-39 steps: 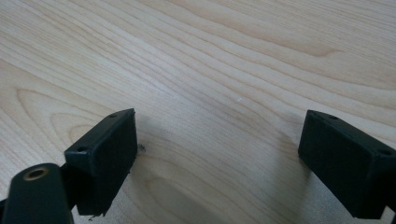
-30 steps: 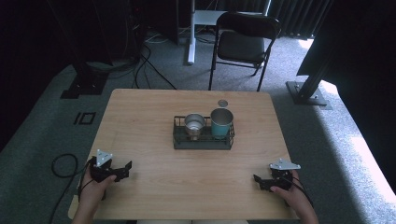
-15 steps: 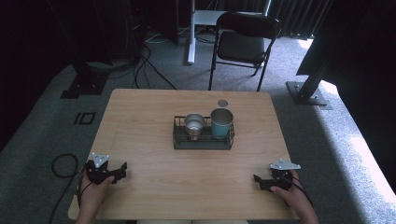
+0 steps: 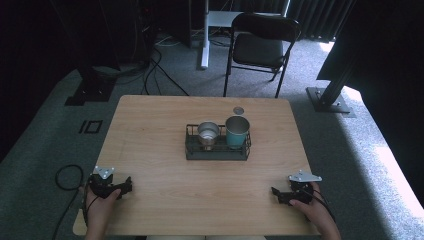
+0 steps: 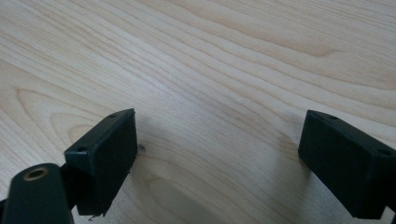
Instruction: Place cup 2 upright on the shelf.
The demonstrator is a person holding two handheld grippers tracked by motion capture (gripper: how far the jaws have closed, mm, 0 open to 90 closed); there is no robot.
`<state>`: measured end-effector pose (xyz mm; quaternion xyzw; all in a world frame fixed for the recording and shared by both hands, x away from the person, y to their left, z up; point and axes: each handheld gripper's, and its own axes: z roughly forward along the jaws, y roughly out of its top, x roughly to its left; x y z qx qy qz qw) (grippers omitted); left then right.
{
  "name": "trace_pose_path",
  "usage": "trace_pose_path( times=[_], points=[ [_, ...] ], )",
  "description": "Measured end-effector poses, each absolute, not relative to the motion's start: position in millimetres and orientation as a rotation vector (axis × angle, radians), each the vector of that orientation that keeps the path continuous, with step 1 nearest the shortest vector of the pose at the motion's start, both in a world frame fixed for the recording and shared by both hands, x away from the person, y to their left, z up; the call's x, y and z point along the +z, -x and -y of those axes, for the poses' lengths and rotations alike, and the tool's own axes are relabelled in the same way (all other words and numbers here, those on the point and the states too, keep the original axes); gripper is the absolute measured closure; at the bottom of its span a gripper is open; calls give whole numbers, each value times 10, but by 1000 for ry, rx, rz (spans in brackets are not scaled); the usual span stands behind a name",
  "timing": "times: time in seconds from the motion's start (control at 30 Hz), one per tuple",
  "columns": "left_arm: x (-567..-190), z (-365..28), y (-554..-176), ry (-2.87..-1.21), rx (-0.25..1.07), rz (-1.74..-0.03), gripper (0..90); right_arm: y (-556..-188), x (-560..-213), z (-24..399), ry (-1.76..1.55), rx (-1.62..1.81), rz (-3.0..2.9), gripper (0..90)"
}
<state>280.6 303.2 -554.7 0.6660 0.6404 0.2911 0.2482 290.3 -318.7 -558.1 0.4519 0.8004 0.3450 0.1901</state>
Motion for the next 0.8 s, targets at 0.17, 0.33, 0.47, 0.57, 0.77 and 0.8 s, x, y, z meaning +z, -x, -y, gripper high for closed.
trace_pose_path(
  times=[0.17, 0.33, 0.47, 0.57, 0.77, 0.8],
  points=[
    [-5553, -3067, -2815, -1773, 750, -1790, 28, -2903, -5581, 3187, -1270, 969, -2249, 113],
    [-5558, -3075, -2826, -1747, 732, -1815, 27, -2903, -5581, 3187, -1270, 970, -2250, 113],
    [-5558, -3040, -2855, -1701, 752, -1868, 27, -2903, -5581, 3187, -1271, 970, -2250, 113],
    [-5558, -3027, -2871, -1675, 765, -1900, 27, -2903, -5582, 3187, -1270, 970, -2250, 113],
    [-5558, -3026, -2878, -1666, 769, -1911, 27, -2902, -5581, 3187, -1271, 970, -2250, 113],
    [-5558, -3026, -2878, -1666, 770, -1911, 27, -2903, -5582, 3187, -1271, 970, -2250, 113]
  ],
)
